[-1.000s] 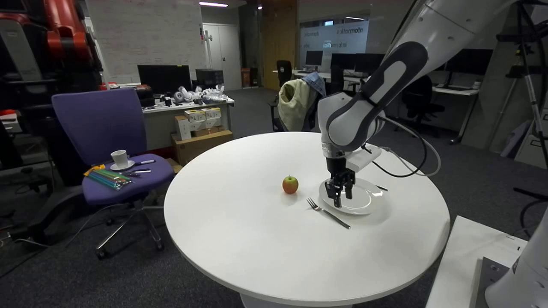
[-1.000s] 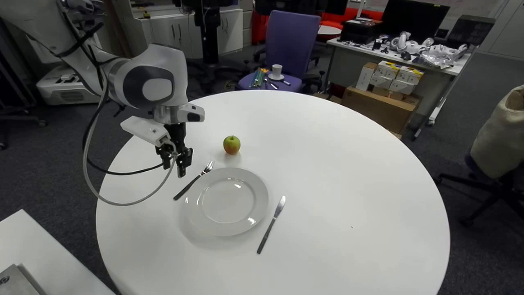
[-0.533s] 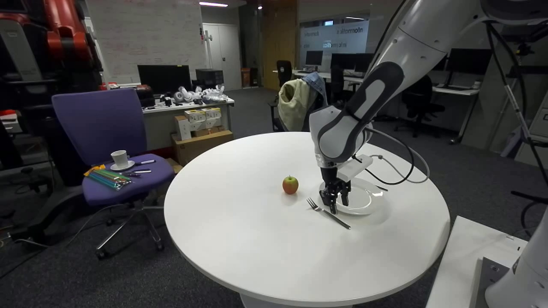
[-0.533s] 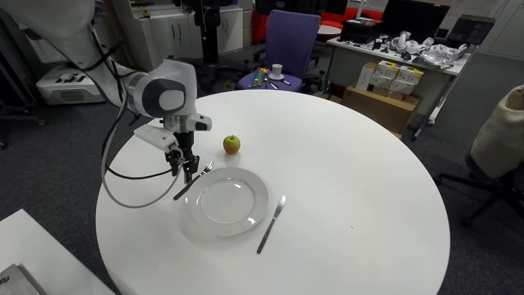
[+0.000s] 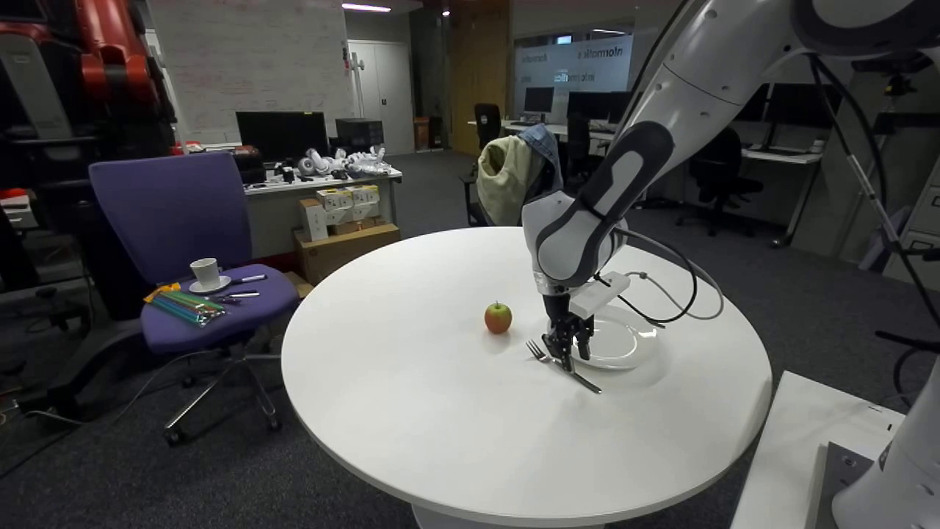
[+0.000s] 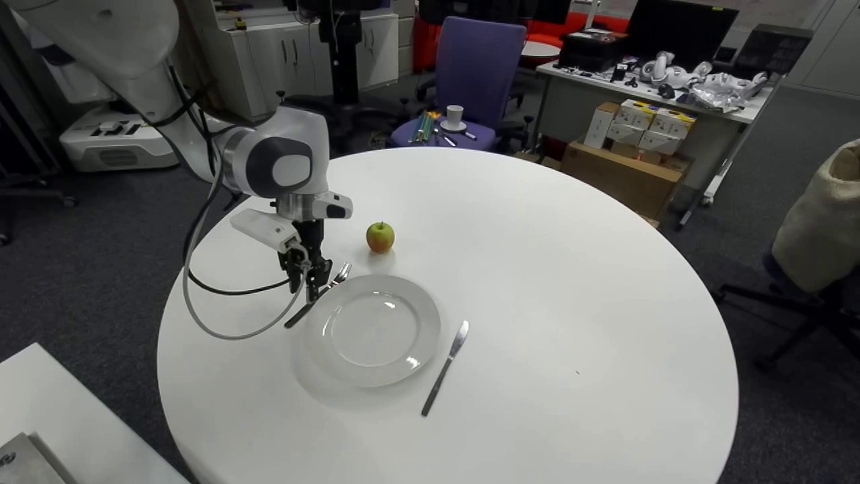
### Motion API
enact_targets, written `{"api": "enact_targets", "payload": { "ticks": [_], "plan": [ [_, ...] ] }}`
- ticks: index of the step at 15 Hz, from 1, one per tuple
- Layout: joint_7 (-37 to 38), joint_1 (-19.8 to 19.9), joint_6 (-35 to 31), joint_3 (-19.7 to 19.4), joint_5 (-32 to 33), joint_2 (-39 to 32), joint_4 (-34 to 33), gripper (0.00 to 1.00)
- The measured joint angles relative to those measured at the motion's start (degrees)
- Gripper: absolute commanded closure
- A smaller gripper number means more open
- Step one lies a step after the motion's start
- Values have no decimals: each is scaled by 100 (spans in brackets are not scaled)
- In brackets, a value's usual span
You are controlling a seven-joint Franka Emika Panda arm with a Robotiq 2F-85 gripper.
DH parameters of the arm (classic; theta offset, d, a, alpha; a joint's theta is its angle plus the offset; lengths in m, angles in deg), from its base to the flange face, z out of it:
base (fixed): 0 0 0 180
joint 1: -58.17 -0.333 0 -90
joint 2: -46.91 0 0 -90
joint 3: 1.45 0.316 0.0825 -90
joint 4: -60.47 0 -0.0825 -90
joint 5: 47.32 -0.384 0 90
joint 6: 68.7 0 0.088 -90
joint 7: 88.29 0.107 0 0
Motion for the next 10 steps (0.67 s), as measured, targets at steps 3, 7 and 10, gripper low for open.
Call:
{"api": "enact_targets", "payload": {
  "ticks": [3, 7, 10],
  "plan": [
    [0, 0, 0, -13, 0, -21, -25, 50],
    [0, -1, 0, -31, 0, -23, -25, 54],
    [0, -3, 0, -34, 0, -26, -25, 50]
  ]
}}
